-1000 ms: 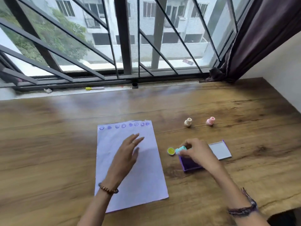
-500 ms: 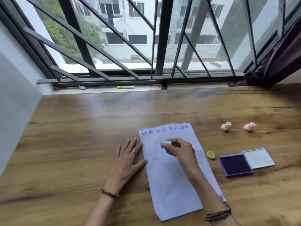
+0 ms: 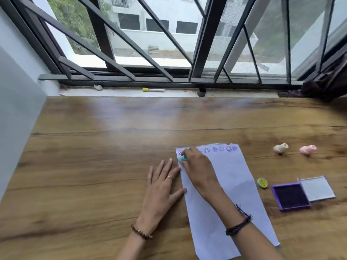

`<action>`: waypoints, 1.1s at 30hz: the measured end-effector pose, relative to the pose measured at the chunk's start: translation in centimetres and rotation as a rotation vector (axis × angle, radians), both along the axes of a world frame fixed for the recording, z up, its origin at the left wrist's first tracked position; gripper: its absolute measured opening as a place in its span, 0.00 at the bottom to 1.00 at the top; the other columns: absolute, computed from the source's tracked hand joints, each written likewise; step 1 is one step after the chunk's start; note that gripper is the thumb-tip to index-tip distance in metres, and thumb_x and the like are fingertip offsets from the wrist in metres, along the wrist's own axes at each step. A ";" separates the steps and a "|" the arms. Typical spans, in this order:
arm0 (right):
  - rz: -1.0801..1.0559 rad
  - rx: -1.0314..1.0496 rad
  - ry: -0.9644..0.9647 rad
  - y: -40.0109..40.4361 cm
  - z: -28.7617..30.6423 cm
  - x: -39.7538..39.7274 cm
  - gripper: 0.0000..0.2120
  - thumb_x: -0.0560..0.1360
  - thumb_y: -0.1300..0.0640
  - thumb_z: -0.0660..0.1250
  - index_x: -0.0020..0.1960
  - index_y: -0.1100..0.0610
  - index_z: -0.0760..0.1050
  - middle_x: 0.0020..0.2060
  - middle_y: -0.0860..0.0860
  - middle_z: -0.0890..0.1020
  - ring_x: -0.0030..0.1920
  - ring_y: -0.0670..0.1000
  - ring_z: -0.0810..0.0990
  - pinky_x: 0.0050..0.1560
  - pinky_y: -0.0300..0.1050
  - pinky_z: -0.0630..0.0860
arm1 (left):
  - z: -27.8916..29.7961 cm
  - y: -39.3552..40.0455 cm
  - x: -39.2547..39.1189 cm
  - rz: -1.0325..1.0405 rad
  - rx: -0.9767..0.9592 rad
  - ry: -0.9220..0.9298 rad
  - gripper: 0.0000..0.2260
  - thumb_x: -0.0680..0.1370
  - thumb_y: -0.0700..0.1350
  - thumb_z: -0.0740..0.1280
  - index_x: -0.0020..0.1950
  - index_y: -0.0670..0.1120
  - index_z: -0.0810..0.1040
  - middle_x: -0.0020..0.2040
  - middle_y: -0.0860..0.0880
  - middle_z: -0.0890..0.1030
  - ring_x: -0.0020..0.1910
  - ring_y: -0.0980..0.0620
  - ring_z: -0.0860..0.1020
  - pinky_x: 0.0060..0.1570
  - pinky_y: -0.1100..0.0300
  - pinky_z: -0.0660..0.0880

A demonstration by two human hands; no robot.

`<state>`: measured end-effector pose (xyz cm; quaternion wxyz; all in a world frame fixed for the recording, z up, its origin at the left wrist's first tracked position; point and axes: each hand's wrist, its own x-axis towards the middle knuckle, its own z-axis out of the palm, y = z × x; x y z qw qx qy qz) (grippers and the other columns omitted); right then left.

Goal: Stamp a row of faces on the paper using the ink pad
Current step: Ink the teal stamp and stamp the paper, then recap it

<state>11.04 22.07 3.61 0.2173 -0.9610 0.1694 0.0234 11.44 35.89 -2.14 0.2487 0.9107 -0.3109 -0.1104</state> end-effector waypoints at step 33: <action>-0.946 1.265 -0.464 -14.5 3.5 -15.5 0.05 0.73 0.66 0.65 0.42 0.60 0.78 0.28 0.48 0.84 0.32 0.43 0.81 0.35 0.31 0.81 | 3.6 -8.7 -2.9 -0.177 -0.241 -0.088 0.17 0.73 0.49 0.69 0.61 0.47 0.75 0.60 0.46 0.77 0.63 0.45 0.71 0.62 0.50 0.67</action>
